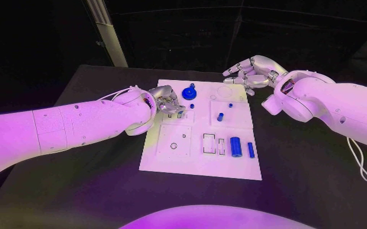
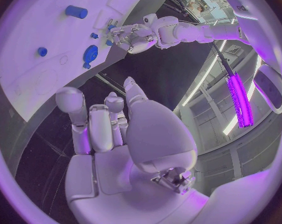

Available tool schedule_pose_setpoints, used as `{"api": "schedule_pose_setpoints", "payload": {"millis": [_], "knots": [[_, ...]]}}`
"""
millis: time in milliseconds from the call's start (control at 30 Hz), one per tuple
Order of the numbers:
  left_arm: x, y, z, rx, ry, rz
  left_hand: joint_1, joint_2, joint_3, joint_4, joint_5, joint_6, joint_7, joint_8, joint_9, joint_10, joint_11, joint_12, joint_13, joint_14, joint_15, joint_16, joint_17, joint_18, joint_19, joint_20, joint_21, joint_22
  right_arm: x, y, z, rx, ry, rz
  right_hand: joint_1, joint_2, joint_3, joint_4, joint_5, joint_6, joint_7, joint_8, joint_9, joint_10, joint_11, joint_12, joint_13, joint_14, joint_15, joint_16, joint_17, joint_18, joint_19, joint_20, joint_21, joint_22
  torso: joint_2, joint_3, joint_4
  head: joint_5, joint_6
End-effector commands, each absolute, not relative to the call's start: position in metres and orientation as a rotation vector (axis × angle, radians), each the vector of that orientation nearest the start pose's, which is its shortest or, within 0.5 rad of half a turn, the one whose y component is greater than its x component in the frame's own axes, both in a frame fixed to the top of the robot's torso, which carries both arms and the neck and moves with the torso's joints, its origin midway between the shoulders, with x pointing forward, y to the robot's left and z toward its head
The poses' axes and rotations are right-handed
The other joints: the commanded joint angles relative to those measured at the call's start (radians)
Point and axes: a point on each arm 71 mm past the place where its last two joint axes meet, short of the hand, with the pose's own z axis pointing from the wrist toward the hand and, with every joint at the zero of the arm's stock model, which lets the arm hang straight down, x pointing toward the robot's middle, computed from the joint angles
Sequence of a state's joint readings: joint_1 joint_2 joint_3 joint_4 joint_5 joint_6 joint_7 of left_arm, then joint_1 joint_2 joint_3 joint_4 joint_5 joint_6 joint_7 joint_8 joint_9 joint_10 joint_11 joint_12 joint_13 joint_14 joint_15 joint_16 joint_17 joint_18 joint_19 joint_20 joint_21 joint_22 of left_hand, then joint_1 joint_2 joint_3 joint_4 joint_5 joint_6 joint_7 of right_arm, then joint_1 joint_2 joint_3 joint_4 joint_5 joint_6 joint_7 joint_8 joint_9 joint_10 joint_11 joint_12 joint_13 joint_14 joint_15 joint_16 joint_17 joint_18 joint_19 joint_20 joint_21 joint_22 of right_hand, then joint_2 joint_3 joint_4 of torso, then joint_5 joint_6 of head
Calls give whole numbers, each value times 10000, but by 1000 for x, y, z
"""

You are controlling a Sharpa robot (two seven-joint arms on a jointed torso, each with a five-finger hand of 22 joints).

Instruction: Assemble the parts on the task board

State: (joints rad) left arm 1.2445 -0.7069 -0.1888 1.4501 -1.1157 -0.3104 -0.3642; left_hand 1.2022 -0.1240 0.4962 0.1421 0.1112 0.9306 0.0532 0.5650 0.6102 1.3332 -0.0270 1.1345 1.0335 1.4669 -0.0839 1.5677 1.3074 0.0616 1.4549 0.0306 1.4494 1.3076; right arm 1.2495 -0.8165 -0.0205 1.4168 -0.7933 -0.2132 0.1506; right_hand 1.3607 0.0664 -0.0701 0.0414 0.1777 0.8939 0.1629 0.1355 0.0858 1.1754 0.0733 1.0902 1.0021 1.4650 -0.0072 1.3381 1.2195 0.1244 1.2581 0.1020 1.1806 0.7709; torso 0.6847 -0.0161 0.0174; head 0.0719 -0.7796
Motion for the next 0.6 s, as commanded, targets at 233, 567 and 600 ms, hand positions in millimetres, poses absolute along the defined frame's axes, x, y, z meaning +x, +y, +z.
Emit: {"api": "schedule_pose_setpoints", "payload": {"millis": [233, 567, 600], "knots": [[487, 173, -239, -1858, 20339, -5119, 55, -78, 1780, -1740, -38, 30, -71, 34, 15, 59, -4, 8, -20, 1039, 2, 31, 2634, -107, 34, -30, 6, 233, 513, -212, -158, 3232, 16868, 11344, -97, -26, -43, 3, 55, 33, -28, 39, -7, 39, -30, -24, -25, 329, -38, -33, -26, 125, -7, -67, -43, -26, -1, 2, 17, -17, -53], [486, 173, -241, -1775, 20554, -5049, 40, -97, 1768, -1737, -44, 42, -76, 30, 9, 45, -5, -24, -59, 1039, 3, 31, 2634, -102, 20, -30, -9, 205, 513, -211, -158, 3112, 16822, 11317, -103, -24, -49, 6, 58, 30, -28, 39, -8, 14, -30, -53, -61, 324, -37, -50, -49, 138, -36, -67, -82, -102, -4, 0, 17, -2, -78], [486, 173, -241, -1762, 20580, -5042, 35, -103, 1764, -1736, -46, 46, -78, 28, 6, 44, -6, -28, -64, 1039, 4, 31, 2634, -102, 20, -29, -9, 205, 513, -211, -158, 3099, 16822, 11315, -103, -24, -49, 6, 58, 30, -28, 39, -8, 14, -30, -53, -61, 324, -37, -50, -49, 138, -36, -67, -82, -102, -4, 2, 16, -5, -84]]}}
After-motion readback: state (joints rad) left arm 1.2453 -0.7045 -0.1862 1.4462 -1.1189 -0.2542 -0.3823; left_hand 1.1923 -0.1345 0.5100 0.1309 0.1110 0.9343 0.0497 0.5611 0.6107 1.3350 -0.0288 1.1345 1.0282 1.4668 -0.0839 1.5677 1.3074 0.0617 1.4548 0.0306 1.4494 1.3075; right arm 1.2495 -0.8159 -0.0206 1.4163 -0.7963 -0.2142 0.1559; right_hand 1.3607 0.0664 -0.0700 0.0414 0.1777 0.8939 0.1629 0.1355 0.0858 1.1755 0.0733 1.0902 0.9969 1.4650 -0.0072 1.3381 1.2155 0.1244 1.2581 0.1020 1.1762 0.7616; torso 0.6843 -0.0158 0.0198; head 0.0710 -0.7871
